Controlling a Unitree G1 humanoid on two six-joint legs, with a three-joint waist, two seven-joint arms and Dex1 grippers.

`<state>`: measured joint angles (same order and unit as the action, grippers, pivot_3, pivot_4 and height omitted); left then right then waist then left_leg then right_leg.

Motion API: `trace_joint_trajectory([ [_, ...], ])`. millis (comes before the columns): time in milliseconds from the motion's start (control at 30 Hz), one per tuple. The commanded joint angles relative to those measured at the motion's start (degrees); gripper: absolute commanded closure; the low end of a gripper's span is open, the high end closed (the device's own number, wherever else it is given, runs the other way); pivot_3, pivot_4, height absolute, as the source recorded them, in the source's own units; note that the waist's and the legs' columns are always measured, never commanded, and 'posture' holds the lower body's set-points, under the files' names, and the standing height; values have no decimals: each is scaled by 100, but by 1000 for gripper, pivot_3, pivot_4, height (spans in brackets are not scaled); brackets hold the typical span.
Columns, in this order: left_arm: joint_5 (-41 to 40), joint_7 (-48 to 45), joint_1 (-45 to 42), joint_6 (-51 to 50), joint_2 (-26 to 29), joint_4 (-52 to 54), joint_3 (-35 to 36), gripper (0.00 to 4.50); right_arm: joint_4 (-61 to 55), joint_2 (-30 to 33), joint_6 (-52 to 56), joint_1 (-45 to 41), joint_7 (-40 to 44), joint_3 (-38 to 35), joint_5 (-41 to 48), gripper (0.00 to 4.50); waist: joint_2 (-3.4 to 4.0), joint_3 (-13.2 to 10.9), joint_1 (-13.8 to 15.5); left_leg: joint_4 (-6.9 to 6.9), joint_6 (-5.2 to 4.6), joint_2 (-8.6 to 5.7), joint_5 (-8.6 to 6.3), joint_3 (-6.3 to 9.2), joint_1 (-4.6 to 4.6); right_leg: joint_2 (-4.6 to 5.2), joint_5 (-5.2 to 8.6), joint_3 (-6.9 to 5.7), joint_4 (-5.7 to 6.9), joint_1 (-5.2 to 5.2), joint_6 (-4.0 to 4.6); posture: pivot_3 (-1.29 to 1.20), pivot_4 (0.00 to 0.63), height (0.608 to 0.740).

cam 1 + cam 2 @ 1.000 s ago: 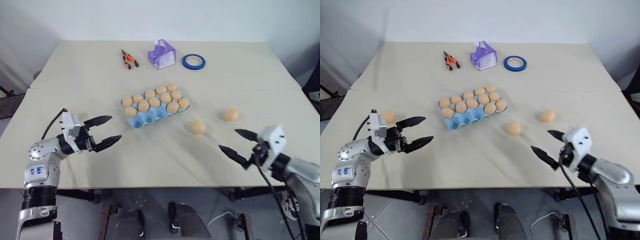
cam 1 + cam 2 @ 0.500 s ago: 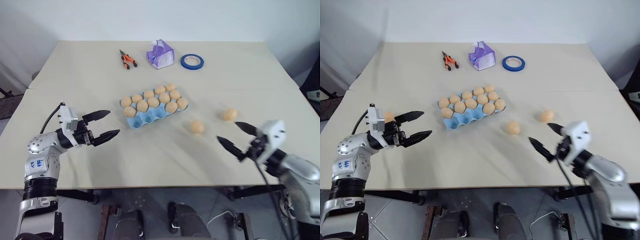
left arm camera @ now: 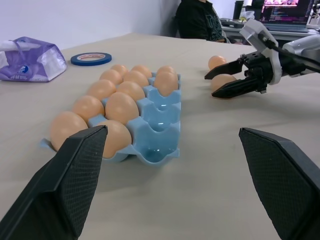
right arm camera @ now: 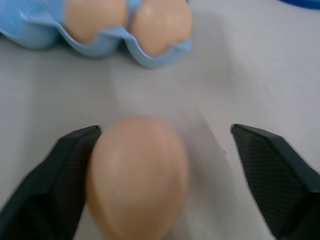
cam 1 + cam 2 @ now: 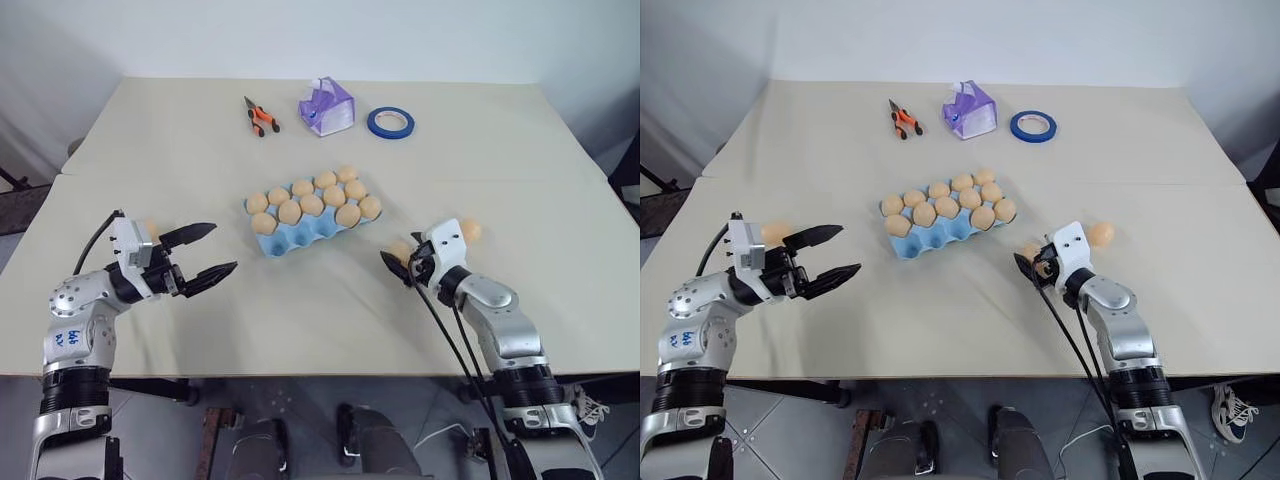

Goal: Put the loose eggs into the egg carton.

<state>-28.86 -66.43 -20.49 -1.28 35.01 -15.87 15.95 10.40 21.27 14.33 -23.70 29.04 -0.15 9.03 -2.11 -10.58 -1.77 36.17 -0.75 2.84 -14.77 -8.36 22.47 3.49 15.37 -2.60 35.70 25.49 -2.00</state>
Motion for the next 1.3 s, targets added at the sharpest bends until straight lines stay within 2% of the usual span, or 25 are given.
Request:
trace_joint_trajectory([
  [33, -137, 72, 59, 14, 84, 278, 179, 0, -145, -19, -262, -106, 120, -11, 27, 1682, 1, 0, -3, 1, 1, 0, 1, 0, -2, 0, 0, 0, 4, 0, 0, 0, 150, 740],
  [100, -146, 108, 93, 20, 79, 312, 185, 0, -267, -7, -256, -132, 155, -48, 68, 2431, 0, 0, -17, 2, 2, 0, 2, 0, -4, 0, 0, 2, 9, 0, 0, 0, 150, 740],
  [133, -151, 125, 108, 20, 77, 331, 187, 0, -350, 5, -240, -153, 175, -59, 87, 2697, 1, 0, -21, 2, 2, 0, 2, 0, -4, 0, 0, 2, 10, 0, 0, 0, 150, 740],
  [167, -156, 138, 120, 20, 74, 347, 189, 0, -413, 10, -214, -181, 185, -71, 102, 2778, 1, 0, -22, 3, 3, 0, 2, 0, -5, 1, 0, 2, 13, 0, 1, 0, 150, 740],
  [300, -160, 184, 168, 20, 56, 408, 198, 0, -623, -98, 168, -573, 121, -108, 270, 2791, 3, -2, -62, 3, 5, 0, 4, -2, -8, 1, 0, 5, 18, 0, 1, 0, 150, 740],
  [500, -160, 232, 182, 17, 14, 456, 200, 0, -464, -817, 849, -1609, 2, 180, 471, 2795, 4, -2, -155, 0, 12, 6, 9, 0, -12, 0, 3, 1, 27, 1, 7, 0, 150, 740],
  [733, -190, 343, 314, 11, -15, 603, 245, 0, 739, -1531, 438, -2370, 51, 704, 94, 2795, 4, -2, -151, -3, 12, 5, 7, 2, -5, 4, 5, -8, 19, 2, 10, 0, 150, 740],
  [933, -221, 428, 462, -11, 11, 741, 319, 0, 1608, -1718, -182, -2690, 45, 810, -162, 2795, 5, -3, -157, -3, 13, 5, 4, 2, -4, 6, 5, -11, 18, 4, 10, 0, 150, 740],
  [1200, -242, 508, 573, -44, 15, 877, 360, 0, 1954, -1773, -488, -2825, 96, 814, -288, 39, 8, -4, -178, -8, 40, 7, -10, 2, -5, 6, 5, -11, 19, 6, 10, 0, 150, 740],
  [1300, -248, 512, 586, -41, 21, 878, 355, 0, 1757, -1687, -423, -2740, 141, 803, -287, 39, 8, -5, -179, -8, 37, 7, -8, 2, -5, 5, 5, -12, 19, 7, 10, 0, 150, 740],
])
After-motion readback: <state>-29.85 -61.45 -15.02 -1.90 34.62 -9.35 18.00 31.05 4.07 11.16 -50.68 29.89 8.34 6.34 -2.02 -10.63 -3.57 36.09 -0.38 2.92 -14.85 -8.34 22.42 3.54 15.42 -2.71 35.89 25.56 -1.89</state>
